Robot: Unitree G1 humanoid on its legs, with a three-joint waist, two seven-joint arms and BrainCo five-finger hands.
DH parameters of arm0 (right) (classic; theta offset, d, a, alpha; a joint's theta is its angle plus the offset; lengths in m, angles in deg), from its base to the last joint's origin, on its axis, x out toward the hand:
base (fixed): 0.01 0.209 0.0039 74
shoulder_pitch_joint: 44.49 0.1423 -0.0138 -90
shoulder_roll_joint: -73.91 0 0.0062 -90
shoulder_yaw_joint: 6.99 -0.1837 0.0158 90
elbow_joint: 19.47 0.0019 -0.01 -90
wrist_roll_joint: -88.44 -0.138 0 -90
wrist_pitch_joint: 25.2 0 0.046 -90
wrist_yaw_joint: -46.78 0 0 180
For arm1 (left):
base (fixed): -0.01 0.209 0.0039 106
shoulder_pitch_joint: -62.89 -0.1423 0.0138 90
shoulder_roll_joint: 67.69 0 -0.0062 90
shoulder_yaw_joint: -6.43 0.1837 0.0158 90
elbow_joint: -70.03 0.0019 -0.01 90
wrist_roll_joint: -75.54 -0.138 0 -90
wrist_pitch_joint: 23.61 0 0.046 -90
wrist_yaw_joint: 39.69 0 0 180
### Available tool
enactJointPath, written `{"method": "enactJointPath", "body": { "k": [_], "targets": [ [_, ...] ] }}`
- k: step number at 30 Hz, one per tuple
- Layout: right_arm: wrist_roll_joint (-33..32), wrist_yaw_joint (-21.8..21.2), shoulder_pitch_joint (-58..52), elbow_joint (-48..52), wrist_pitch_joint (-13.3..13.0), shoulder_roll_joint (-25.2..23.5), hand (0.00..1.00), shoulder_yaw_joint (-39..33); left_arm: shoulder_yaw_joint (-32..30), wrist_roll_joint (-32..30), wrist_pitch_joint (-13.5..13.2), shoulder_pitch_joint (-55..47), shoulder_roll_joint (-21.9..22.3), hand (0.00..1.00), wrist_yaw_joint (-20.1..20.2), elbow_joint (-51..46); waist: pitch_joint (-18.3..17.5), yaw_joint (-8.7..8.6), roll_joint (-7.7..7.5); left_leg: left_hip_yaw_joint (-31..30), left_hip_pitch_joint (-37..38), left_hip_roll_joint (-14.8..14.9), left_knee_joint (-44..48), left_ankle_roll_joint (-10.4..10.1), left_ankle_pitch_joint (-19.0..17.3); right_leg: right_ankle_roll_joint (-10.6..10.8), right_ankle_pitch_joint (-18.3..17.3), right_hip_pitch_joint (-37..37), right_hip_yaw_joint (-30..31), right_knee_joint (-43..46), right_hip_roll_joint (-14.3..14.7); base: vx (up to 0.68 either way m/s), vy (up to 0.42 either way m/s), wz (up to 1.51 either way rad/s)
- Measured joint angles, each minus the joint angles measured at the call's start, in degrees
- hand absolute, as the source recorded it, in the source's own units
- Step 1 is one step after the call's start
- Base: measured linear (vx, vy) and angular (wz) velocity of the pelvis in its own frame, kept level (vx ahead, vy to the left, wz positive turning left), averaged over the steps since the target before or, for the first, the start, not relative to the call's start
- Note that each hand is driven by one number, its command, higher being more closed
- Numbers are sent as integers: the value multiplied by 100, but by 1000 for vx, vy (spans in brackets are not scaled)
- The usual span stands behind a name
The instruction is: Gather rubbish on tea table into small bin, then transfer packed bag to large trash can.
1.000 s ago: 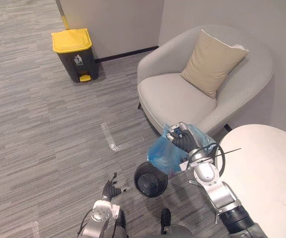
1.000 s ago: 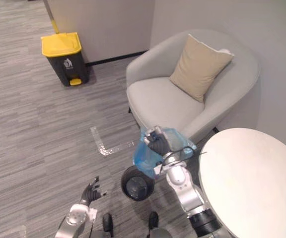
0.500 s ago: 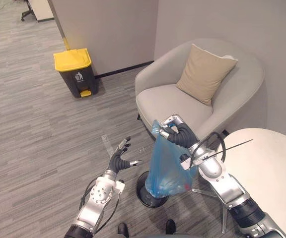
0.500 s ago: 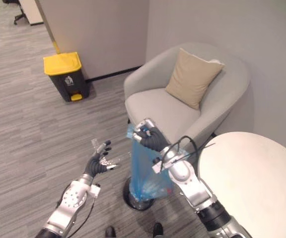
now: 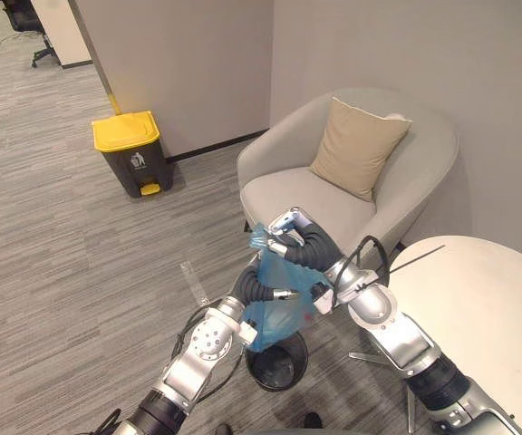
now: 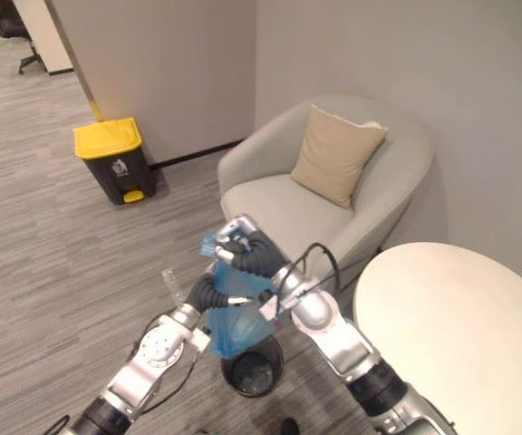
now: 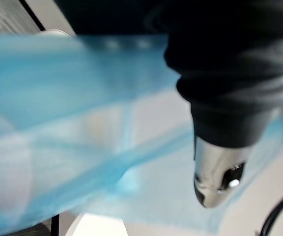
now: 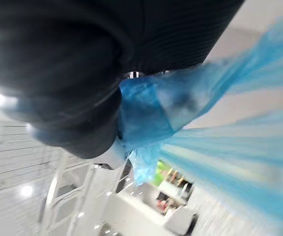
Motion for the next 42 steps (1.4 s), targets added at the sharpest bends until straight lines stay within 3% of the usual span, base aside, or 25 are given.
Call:
{"method": "enactJointPath", "body": {
  "k": [3,12,13,19,36,37,42],
  "targets": [
    [-138,-39,71,-32,39,-245,100,154,-22,-158,-29,207,126,0,-68,295,-9,22,-11,24,41,0,-1,1,5,-1,0,11,28,23,1,-11,-1,-3],
    [-183,-81,425,-38,276,-378,100,421,-53,-515,47,268,346,0,-316,1090,-84,11,-126,46,29,62,-1,-37,35,-44,31,-7,82,-18,56,-4,-3,-1],
    [-215,-81,468,-38,280,-382,100,444,-51,-529,69,264,374,100,-316,1157,-84,13,-126,51,29,65,-1,-38,36,-48,33,-12,90,-20,59,-9,-12,-7],
    [-439,-71,793,-35,269,-707,100,549,96,-642,294,210,491,100,-296,1720,-87,-11,-158,102,-52,82,2,-44,41,-62,137,-76,162,-127,85,-6,-6,-6],
    [-315,-139,-204,-529,186,-910,100,485,-146,-422,331,-141,604,100,-395,1769,-74,-87,-244,-23,-51,88,-2,-43,49,-24,94,-24,56,-107,56,1,-2,3],
    [-200,-134,-287,-532,186,-901,0,471,-207,-387,331,-197,606,100,-401,1681,-77,-100,-257,-39,-51,92,-2,-43,49,-5,76,-15,42,-108,49,6,-7,10],
    [598,-65,-545,-779,172,-828,0,262,-436,-276,327,-257,603,100,-422,1391,-53,-97,-382,-120,-63,74,-3,-40,51,29,42,18,-34,-108,18,8,-1,8]
  ]
}}
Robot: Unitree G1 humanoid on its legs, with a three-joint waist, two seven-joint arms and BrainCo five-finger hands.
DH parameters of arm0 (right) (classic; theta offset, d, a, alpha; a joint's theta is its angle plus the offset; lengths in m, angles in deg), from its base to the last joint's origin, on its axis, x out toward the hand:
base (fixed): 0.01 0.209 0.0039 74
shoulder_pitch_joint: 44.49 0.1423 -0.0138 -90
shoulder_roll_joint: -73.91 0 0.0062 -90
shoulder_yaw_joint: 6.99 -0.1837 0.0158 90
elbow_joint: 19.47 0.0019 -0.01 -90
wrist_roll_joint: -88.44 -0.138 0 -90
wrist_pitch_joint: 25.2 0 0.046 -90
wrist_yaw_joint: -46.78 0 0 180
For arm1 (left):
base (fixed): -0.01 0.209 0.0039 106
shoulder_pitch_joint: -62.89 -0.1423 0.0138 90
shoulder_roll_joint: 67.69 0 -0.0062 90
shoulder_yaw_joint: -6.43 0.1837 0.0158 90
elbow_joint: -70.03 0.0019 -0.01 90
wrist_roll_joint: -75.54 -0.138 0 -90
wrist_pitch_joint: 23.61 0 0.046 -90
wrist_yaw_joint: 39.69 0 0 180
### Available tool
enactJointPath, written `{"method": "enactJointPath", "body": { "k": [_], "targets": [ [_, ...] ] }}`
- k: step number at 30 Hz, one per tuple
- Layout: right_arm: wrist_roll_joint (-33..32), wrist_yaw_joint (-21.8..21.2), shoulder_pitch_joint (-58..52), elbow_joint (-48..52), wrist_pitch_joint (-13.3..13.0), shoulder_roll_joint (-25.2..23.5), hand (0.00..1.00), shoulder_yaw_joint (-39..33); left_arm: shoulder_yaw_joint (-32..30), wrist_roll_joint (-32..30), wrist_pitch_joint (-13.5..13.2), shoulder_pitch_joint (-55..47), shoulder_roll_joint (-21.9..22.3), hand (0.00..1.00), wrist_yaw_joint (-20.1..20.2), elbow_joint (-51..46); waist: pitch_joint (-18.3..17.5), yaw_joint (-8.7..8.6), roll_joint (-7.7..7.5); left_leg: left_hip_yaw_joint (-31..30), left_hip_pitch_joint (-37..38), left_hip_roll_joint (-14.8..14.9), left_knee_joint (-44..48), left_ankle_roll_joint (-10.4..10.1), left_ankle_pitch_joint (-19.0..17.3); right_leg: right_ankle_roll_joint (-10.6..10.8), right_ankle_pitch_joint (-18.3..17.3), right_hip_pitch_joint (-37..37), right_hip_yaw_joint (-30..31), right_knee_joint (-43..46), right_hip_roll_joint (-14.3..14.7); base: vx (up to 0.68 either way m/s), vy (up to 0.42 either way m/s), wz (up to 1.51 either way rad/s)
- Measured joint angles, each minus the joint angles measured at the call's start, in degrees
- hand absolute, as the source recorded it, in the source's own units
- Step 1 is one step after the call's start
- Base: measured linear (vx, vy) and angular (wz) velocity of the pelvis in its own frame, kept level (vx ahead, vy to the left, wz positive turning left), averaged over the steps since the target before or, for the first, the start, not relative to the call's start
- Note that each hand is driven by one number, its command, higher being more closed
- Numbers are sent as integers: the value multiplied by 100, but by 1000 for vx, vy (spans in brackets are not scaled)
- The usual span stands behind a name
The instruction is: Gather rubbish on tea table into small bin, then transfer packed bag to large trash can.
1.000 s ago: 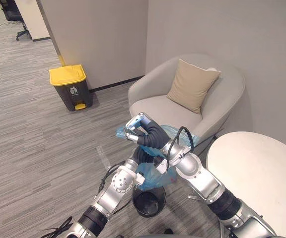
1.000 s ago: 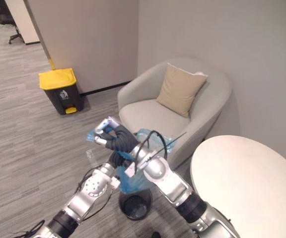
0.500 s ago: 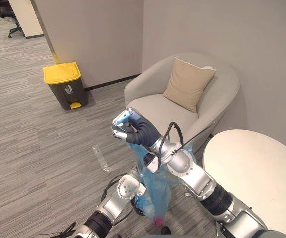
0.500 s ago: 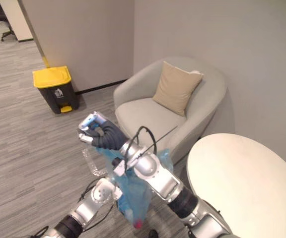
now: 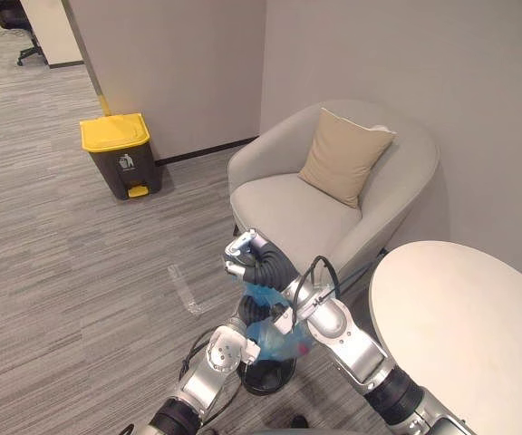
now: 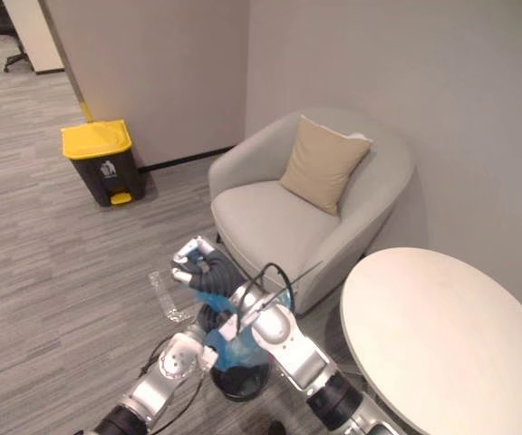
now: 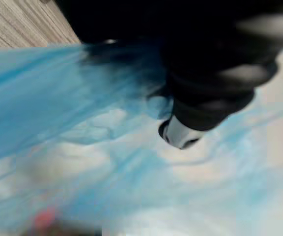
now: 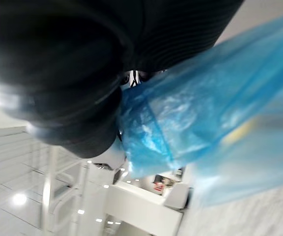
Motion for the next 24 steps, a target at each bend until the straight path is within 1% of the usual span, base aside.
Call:
{"method": "enactJointPath", "body": {
  "k": [2,5,7,10,12,13,15,16,19,21,22,24],
  "targets": [
    [304,91,-57,-4,-10,141,0,-14,-131,5,1,-79,-7,100,-8,-118,-1,-3,-14,-5,-1,-19,0,3,-3,-2,2,2,-3,2,-15,10,5,2],
    [767,251,-277,-4,-33,218,0,-314,-328,14,0,-214,-10,100,-21,-302,0,0,-16,-17,-4,-32,0,7,-5,-6,5,8,-15,4,-28,0,0,0],
    [1075,382,-318,1,-55,366,0,-540,-412,70,0,-233,-18,100,-97,-325,1,0,-17,-22,-7,-31,0,7,-5,-6,6,8,-21,3,-27,0,0,0],
    [1535,685,-542,122,-100,600,0,-1002,-637,117,0,-325,-20,100,-121,-387,5,13,-12,-23,-6,-60,0,7,-5,-3,0,7,-33,12,-17,0,0,0],
    [1764,848,-729,204,-115,635,0,-1347,-780,118,0,-451,-16,100,-124,-461,13,4,-1,-17,5,-58,-1,7,-6,-3,-30,-1,-30,49,-13,0,0,0],
    [1845,1004,-927,360,-119,648,0,-1632,-901,118,-1,-552,-9,100,-125,-474,31,3,23,-21,16,-60,-1,10,-7,11,-84,-15,-35,109,-15,0,0,0],
    [1996,1114,-1062,473,-123,627,0,-1857,-1016,119,0,-649,-4,100,-126,-474,45,0,43,-13,23,-61,-1,11,-10,41,-114,-14,-31,113,-15,0,0,0],
    [2005,1195,-1212,569,-139,610,0,-2041,-1121,119,0,-741,2,100,-126,-474,58,0,59,-13,22,-63,-1,11,-10,33,-121,-17,-34,115,-15,0,0,0],
    [2030,1349,-1536,543,-135,325,0,-2481,-1350,128,2,-956,21,100,-128,-473,76,-2,89,-10,20,-60,-1,7,-13,23,-133,-25,-38,113,-13,0,0,0],
    [1979,1403,-1834,426,-117,-12,0,-2783,-1466,179,3,-1139,52,100,-127,-429,98,-17,123,-11,15,-52,0,-4,-22,-6,-102,-19,-32,93,-18,0,0,0],
    [1963,1409,-1879,315,-115,-92,0,-2847,-1500,209,4,-1175,51,100,-120,-398,99,-18,124,-11,16,-50,0,-5,-22,-25,-89,-19,-33,91,-18,0,0,0],
    [1681,1356,-1986,-308,-57,-350,0,-3072,-1618,255,5,-1226,64,100,-110,-125,111,-16,142,-31,15,-52,1,-9,-31,-49,-68,-2,-67,18,-13,7,-5,4]
  ]
}}
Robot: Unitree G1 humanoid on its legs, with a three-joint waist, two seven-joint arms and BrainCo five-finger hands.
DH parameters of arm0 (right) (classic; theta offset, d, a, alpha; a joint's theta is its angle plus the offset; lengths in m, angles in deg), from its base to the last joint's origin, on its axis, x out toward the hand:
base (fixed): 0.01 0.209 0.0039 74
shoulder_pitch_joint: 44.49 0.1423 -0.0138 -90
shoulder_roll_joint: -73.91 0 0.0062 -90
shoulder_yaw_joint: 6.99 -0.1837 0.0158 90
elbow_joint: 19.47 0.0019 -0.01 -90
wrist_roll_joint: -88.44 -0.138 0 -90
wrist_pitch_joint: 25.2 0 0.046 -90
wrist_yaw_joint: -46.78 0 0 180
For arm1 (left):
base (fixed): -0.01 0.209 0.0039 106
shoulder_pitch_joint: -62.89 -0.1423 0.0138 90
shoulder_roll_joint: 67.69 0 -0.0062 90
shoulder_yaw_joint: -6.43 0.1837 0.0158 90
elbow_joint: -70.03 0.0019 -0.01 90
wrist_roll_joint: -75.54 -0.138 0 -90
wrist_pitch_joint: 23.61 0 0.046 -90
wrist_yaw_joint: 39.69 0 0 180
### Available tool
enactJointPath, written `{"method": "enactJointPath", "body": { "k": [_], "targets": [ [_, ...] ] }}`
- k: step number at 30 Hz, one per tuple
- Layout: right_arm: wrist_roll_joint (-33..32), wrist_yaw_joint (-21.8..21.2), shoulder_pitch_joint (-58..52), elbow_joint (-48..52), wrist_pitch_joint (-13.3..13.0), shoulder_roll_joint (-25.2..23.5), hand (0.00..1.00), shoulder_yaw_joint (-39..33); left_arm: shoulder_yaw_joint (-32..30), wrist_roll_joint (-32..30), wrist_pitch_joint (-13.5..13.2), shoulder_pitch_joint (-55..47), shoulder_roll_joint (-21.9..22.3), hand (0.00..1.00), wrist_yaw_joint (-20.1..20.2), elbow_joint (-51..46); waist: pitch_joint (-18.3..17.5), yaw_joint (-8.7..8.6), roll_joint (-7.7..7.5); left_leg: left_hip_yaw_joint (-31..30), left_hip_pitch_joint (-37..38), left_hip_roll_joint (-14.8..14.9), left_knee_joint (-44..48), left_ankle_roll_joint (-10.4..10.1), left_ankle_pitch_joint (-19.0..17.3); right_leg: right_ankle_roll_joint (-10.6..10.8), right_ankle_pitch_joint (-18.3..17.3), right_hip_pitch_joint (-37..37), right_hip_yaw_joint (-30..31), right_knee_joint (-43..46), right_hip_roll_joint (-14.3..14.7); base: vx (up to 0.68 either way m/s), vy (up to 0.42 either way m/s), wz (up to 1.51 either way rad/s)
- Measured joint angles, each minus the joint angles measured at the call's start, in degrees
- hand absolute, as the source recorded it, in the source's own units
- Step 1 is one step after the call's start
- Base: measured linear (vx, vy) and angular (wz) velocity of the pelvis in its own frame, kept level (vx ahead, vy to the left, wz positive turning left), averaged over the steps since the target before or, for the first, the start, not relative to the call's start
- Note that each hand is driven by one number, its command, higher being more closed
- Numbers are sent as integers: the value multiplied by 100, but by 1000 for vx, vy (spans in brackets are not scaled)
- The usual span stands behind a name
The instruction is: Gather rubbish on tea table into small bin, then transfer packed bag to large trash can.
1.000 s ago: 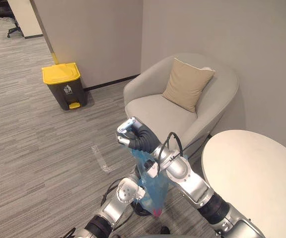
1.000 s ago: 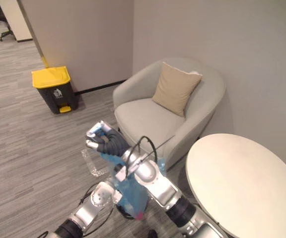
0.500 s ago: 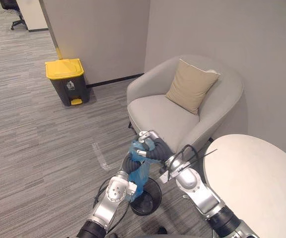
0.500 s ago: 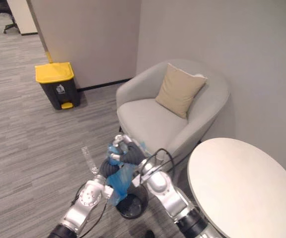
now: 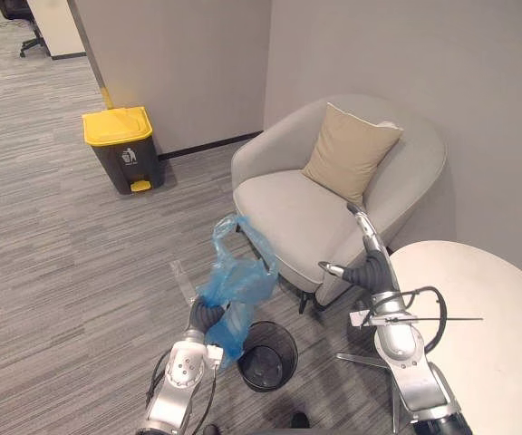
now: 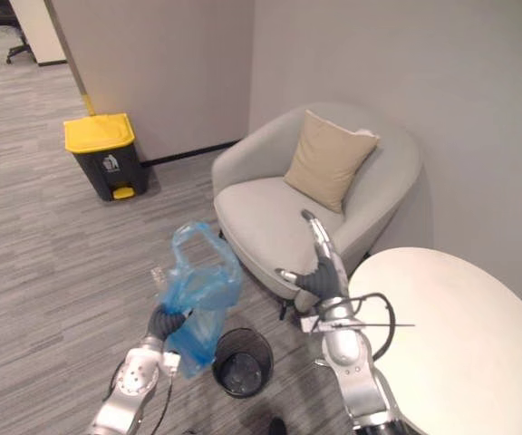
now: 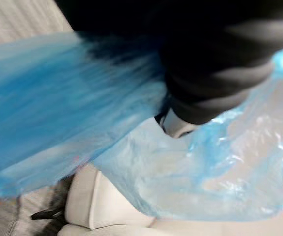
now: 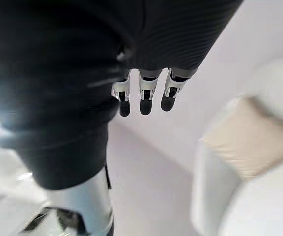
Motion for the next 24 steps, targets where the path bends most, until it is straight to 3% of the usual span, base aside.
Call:
{"method": "enactJointPath", "body": {
  "k": [4,8,14,20,24],
  "targets": [
    [-665,-284,-10,-1446,192,-218,0,-243,-289,107,72,-4,4,100,39,723,43,0,66,13,-9,-6,6,1,-24,10,72,50,2,-148,-1,9,0,-1],
    [-944,-547,1,-3039,447,-291,0,-600,-718,202,190,-47,27,100,222,1465,113,5,174,9,3,-8,32,-7,-45,20,98,110,-6,-235,1,18,1,1],
    [-1334,-564,30,-4703,682,-373,0,-1170,-1063,302,308,-130,62,100,283,2364,186,35,253,21,220,-9,33,-18,-109,21,97,328,-15,-270,5,29,-3,-1],
    [-1552,-507,69,-5063,766,-377,0,-1203,-1235,309,346,-153,213,100,268,2776,373,118,254,204,306,-23,35,-13,-112,32,89,246,150,-128,-5,-59,8,-16],
    [-1547,-441,280,-4974,823,-505,0,-1195,-1287,512,346,-54,272,100,222,2743,730,143,129,310,-97,9,427,42,-226,70,-87,-290,217,519,-84,-100,-4,-9]
  ]
}}
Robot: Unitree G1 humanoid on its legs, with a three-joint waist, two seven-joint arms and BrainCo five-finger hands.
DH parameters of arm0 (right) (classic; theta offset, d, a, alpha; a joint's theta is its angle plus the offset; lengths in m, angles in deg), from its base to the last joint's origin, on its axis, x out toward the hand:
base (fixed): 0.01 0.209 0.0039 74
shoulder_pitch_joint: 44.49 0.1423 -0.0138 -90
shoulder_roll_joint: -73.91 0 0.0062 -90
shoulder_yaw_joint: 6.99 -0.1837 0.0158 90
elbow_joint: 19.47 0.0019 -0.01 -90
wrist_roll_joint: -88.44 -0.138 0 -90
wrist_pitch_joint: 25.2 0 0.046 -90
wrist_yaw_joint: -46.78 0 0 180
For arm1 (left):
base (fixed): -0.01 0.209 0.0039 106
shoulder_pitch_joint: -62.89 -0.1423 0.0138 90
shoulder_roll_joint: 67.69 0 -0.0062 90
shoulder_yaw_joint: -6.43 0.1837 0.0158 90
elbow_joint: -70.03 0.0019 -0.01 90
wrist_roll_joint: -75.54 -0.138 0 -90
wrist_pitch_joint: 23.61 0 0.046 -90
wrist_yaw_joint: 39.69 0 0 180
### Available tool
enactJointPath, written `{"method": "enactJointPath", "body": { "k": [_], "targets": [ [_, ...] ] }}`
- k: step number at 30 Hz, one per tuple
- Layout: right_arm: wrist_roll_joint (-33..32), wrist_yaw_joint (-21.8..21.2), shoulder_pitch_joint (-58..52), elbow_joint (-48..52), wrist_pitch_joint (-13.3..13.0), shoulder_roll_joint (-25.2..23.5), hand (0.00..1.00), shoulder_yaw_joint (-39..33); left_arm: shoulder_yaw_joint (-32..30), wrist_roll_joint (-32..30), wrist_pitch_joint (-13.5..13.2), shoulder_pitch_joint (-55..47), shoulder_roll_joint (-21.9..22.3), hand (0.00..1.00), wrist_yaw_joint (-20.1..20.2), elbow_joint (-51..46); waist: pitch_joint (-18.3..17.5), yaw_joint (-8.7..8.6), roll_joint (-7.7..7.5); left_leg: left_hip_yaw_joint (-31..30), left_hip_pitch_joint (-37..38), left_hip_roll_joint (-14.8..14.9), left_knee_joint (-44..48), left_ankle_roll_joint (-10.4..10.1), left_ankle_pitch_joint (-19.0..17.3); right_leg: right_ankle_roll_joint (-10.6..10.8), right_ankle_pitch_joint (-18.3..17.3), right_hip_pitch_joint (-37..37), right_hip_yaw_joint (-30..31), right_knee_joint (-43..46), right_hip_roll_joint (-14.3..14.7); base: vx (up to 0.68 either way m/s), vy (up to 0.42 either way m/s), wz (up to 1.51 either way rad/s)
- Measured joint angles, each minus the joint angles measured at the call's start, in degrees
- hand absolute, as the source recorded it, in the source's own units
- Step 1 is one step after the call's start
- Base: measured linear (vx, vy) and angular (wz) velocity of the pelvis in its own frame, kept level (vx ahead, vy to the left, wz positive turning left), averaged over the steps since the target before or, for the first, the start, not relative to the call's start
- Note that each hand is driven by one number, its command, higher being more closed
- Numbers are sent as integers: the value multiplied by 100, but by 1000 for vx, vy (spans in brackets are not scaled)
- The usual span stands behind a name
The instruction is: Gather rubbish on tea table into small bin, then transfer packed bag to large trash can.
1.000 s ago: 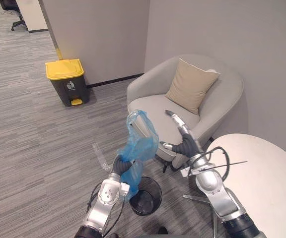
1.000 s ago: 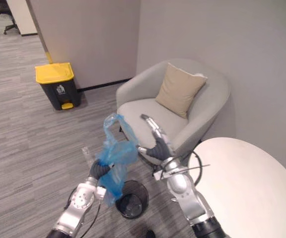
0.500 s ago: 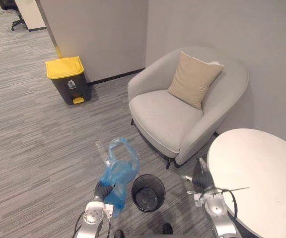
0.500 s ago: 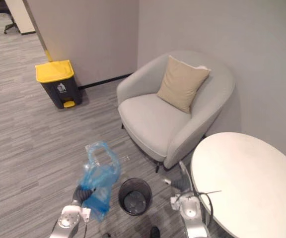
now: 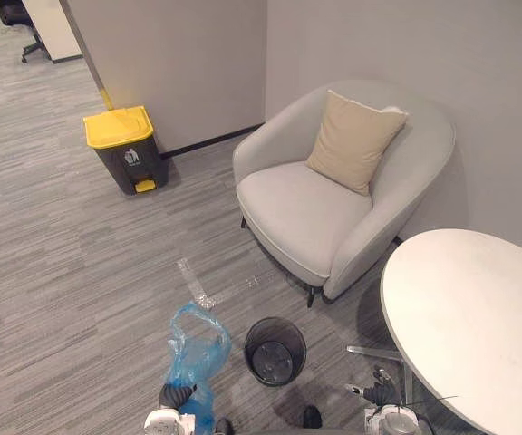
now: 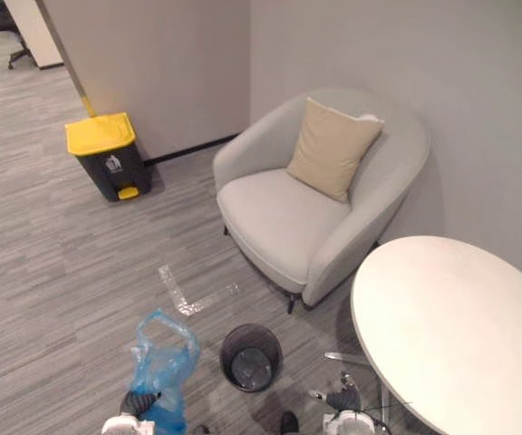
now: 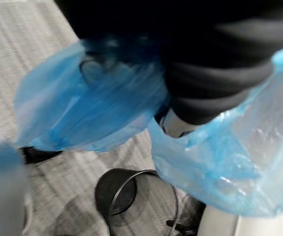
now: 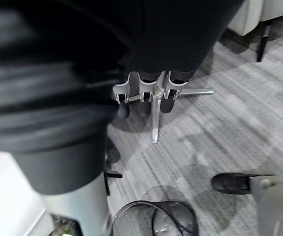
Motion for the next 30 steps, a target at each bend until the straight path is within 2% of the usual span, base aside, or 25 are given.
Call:
{"method": "enactJointPath", "body": {
  "k": [1,2,4,5,6,7,8,10,11,12,15,16,17,18,19,20,22,23,25,26,28,29,30],
  "targets": [
    [1,18,-2,12,2,-31,0,-1,2,30,1,5,5,100,-7,-39,33,0,-35,-9,-137,16,208,36,-77,-18,-33,-96,-6,142,-23,-77,-30,17],
    [1,58,-14,28,19,-82,0,-6,-6,65,3,36,45,100,-18,-169,55,22,-62,-35,-368,93,573,140,-231,69,-109,-198,-24,300,-34,-70,-30,21],
    [2,110,-64,106,63,-161,0,41,-55,121,-2,2,169,100,-95,-335,154,50,51,-210,-556,245,955,163,-382,-106,-850,-540,-94,2072,-52,-32,-49,43],
    [3,114,-116,149,66,-175,0,102,-51,121,-3,-16,172,100,-106,-409,159,43,31,-346,-518,245,1075,132,-428,-16,-1166,-516,-82,2774,-63,9,-110,65],
    [5,121,-148,219,46,-206,0,136,-55,123,-6,-94,163,100,-111,-522,131,82,-51,-473,-617,236,1241,91,-465,82,-1453,-429,4,3246,-66,4,-132,57],
    [5,132,-145,220,41,-210,0,159,-56,123,-6,-119,149,100,-115,-580,107,118,-109,-524,-694,225,1344,71,-481,123,-1576,-408,93,3348,-60,-42,-200,54],
    [9,158,-112,234,40,-203,0,205,-60,123,-3,-111,152,100,-117,-678,88,187,-229,-627,-910,203,1555,23,-487,169,-1766,-426,236,3275,-19,-45,-211,49],
    [9,195,-44,342,41,-131,0,225,-57,129,-2,-54,326,100,-117,-753,28,338,-135,-767,-1182,306,1597,-98,-352,64,-1905,-365,221,2684,174,-37,-168,23],
    [9,214,22,466,22,-115,0,232,-33,131,-12,-63,455,100,-118,-790,75,442,-62,-792,-1353,350,1559,-145,-189,-199,-2030,-317,187,2312,247,-115,-136,25],
    [8,226,141,447,33,-41,0,232,60,136,2,-5,539,100,-117,-772,199,405,116,-989,-1429,420,1437,-163,-3,-301,-1956,-320,5,2232,317,-165,-146,45],
    [14,324,146,445,37,-38,0,336,321,136,-8,40,569,100,-117,-795,215,374,295,-1322,-1508,464,1082,-282,387,-439,-1868,-337,-397,2149,422,-212,-152,65],
    [43,352,154,440,37,-38,0,390,386,135,-8,47,571,100,-121,-794,228,348,372,-1396,-1506,534,767,-336,656,-540,-1787,-338,-629,2062,483,-201,-116,74],
    [49,396,190,436,40,-65,0,390,413,134,-6,101,565,100,-118,-787,235,285,414,-1191,-1561,632,574,-196,635,-660,-1652,-343,-920,1878,451,-164,-66,78],
    [50,418,200,434,41,-107,0,385,413,134,-4,144,562,100,-119,-782,251,272,388,-1052,-1630,669,669,-134,570,-709,-1603,-347,-1022,1834,405,-151,-39,113],
    [50,459,194,431,49,-123,0,324,484,131,-4,244,556,100,-119,-784,319,260,276,-547,-1742,708,1372,-80,352,-744,-1490,-299,-1344,1732,194,-129,-42,97],
    [50,475,187,431,49,-107,0,320,535,128,-5,256,554,100,-119,-785,331,254,256,-422,-1704,712,1642,-28,236,-743,-1464,-259,-1444,1705,123,-119,-16,128],
    [52,538,175,405,48,-59,0,316,690,122,-6,328,548,100,-116,-768,318,195,260,-205,-1559,731,2259,108,-401,-651,-1400,-181,-1845,1647,-125,-121,94,110],
    [60,542,173,321,43,-47,0,315,709,121,-13,404,541,100,-116,-672,320,179,264,-111,-1429,757,2334,91,-635,-565,-1349,-145,-2022,1592,-239,-123,156,89],
    [61,540,235,133,44,-33,0,280,805,117,-4,523,468,100,-112,-438,323,149,315,-16,-1194,792,2269,70,-921,-370,-1236,3,-2271,1439,-342,-94,220,81],
    [61,541,261,44,39,-39,0,234,852,117,-5,557,367,100,-112,-391,362,159,316,-9,-1096,708,2075,-68,-1002,-225,-1222,111,-2311,1361,-343,-95,274,63],
    [59,525,255,-93,48,-161,0,231,908,115,1,506,227,100,-113,-271,338,169,267,-83,-990,465,1766,-23,-899,-104,-1128,225,-2291,1108,-433,-56,219,42],
    [60,497,213,-101,44,-214,0,231,968,114,4,465,66,100,-112,-219,255,95,163,-211,-915,215,1408,31,-756,-30,-1032,317,-2271,833,-492,-37,202,70],
    [60,492,194,-177,44,-198,0,214,1031,111,3,453,-31,100,-112,-217,250,55,169,-307,-908,55,1243,95,-713,26,-965,406,-2246,674,-536,-20,190,73]
  ]
}}
